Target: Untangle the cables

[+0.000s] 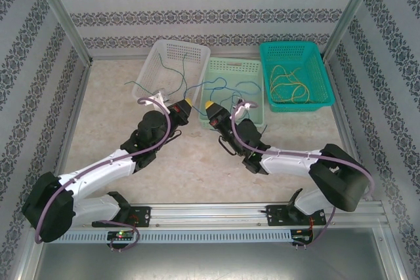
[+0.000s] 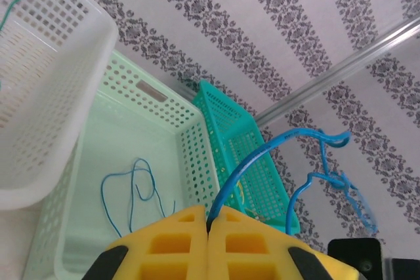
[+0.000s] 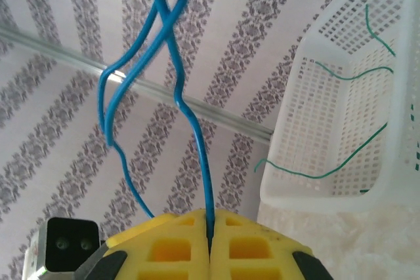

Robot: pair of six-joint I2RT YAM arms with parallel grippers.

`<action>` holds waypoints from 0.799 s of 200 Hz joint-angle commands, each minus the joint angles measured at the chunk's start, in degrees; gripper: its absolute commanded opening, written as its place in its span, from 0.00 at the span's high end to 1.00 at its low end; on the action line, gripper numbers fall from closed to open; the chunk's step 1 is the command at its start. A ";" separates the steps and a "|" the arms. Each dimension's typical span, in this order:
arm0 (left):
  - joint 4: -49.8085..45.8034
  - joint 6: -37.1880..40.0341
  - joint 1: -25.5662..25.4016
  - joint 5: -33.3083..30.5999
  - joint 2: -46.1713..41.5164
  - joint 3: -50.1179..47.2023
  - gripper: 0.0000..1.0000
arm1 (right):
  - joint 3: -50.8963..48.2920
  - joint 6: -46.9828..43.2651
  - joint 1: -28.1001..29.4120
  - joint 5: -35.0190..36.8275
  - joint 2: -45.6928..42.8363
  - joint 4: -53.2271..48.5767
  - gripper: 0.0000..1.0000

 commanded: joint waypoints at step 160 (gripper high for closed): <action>-38.99 41.06 13.63 42.75 1.64 28.56 0.30 | 16.56 -51.69 -11.77 -40.04 -24.83 -78.88 1.00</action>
